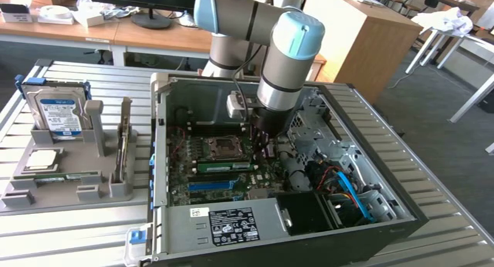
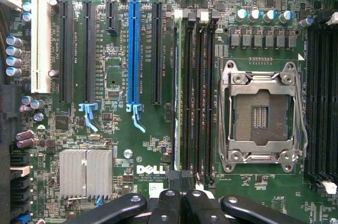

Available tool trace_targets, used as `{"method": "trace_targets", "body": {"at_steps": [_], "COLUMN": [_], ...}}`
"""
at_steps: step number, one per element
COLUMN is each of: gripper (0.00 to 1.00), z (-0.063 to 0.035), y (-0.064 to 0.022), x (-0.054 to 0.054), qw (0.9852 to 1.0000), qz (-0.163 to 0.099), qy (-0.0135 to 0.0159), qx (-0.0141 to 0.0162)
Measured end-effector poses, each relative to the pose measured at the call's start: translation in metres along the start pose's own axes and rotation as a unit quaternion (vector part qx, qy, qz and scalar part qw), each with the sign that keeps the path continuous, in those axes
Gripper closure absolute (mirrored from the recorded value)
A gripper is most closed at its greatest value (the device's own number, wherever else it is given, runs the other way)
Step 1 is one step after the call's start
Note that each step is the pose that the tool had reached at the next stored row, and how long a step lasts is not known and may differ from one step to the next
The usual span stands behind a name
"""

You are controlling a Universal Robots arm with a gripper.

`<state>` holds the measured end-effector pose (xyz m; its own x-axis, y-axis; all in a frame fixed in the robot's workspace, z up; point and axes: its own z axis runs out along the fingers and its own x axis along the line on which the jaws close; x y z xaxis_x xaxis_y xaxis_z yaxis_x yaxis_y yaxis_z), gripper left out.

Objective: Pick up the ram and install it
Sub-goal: 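Press down the ram until it locks into place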

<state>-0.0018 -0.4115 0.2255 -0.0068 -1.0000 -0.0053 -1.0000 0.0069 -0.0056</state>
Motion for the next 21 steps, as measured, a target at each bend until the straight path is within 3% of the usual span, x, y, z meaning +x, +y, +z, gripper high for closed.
{"method": "trace_targets", "body": {"at_steps": [21], "gripper": [0.90], "z": [0.0026], "y": [0.0000], "x": [0.0000], "qw": [1.0000], "qz": [0.000], "qy": [0.0000], "qx": [0.0000]}}
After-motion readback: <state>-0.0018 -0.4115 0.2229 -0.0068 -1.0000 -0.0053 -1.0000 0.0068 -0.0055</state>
